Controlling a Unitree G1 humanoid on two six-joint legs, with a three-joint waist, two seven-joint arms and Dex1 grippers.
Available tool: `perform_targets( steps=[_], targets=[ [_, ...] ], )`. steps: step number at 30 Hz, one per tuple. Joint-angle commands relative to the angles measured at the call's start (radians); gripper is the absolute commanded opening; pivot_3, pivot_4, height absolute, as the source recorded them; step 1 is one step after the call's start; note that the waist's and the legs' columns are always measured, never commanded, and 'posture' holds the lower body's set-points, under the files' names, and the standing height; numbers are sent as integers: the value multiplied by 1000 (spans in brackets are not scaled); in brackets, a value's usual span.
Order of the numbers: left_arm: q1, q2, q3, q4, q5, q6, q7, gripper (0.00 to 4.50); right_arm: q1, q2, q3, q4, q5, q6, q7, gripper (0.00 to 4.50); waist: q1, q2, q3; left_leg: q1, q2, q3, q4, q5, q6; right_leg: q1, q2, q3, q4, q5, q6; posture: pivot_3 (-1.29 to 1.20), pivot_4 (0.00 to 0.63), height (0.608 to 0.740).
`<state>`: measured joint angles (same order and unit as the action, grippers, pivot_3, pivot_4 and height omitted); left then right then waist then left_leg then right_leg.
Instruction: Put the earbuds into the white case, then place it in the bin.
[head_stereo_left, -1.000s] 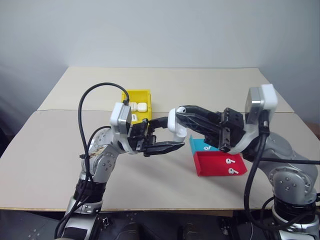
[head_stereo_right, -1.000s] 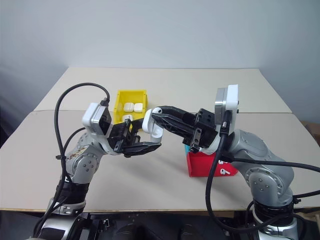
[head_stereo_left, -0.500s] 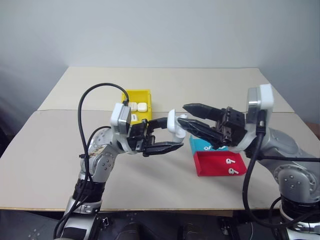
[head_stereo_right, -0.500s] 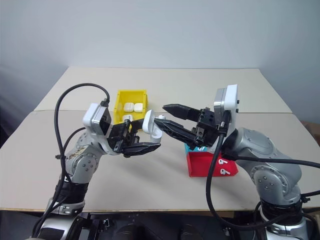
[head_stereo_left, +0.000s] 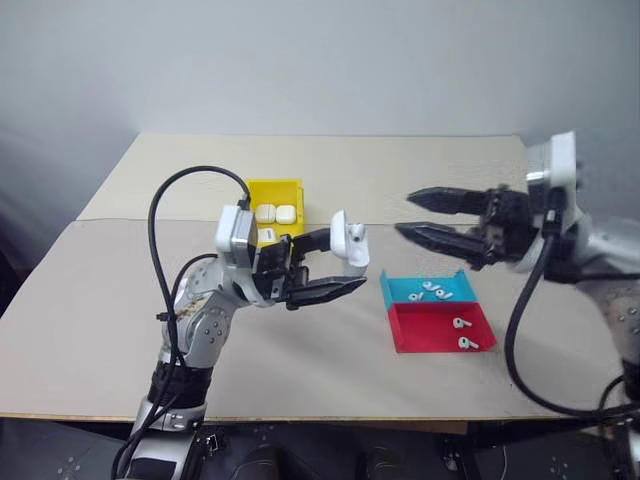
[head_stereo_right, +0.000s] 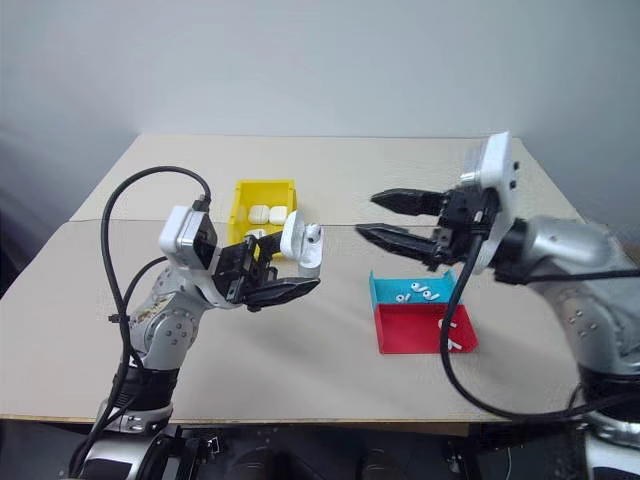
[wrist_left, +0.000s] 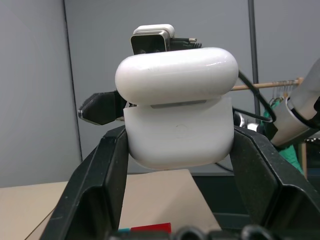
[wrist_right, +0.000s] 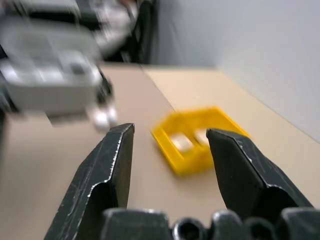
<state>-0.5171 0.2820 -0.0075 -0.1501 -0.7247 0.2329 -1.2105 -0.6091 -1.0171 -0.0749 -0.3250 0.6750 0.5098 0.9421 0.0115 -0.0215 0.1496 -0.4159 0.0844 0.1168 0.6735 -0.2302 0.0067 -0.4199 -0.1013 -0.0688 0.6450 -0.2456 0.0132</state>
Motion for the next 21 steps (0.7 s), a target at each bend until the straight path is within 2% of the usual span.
perform_targets(
  steps=[1,5,9,14,21],
  targets=[
    [1,4,12,-48,24,-20,57,2765,-91,-60,220,141,-348,-221,146,2820,-7,0,0,0,0,0,0,0,0,0,0,0,0,0,0,0,150,740],
    [16,7,6,-61,31,-19,86,2765,-257,1,429,407,-619,-467,284,2820,-23,0,0,1,0,1,-1,0,0,-1,1,1,1,0,0,0,150,740],
    [50,4,-1,-92,25,29,159,2765,-395,82,548,667,-810,-706,347,2820,-24,0,0,0,0,2,-2,1,-1,-3,0,2,0,0,0,0,150,740],
    [83,-23,-3,-140,23,60,267,2765,-489,154,576,901,-882,-868,410,2820,-16,0,1,0,0,3,-2,1,-2,-2,-1,1,0,0,0,0,150,740],
    [159,-20,-54,-199,47,-5,219,2765,-549,213,600,1112,-972,-1000,451,2820,-17,0,1,0,0,3,-1,3,-6,-2,-1,1,0,0,0,0,150,740]
  ],
)
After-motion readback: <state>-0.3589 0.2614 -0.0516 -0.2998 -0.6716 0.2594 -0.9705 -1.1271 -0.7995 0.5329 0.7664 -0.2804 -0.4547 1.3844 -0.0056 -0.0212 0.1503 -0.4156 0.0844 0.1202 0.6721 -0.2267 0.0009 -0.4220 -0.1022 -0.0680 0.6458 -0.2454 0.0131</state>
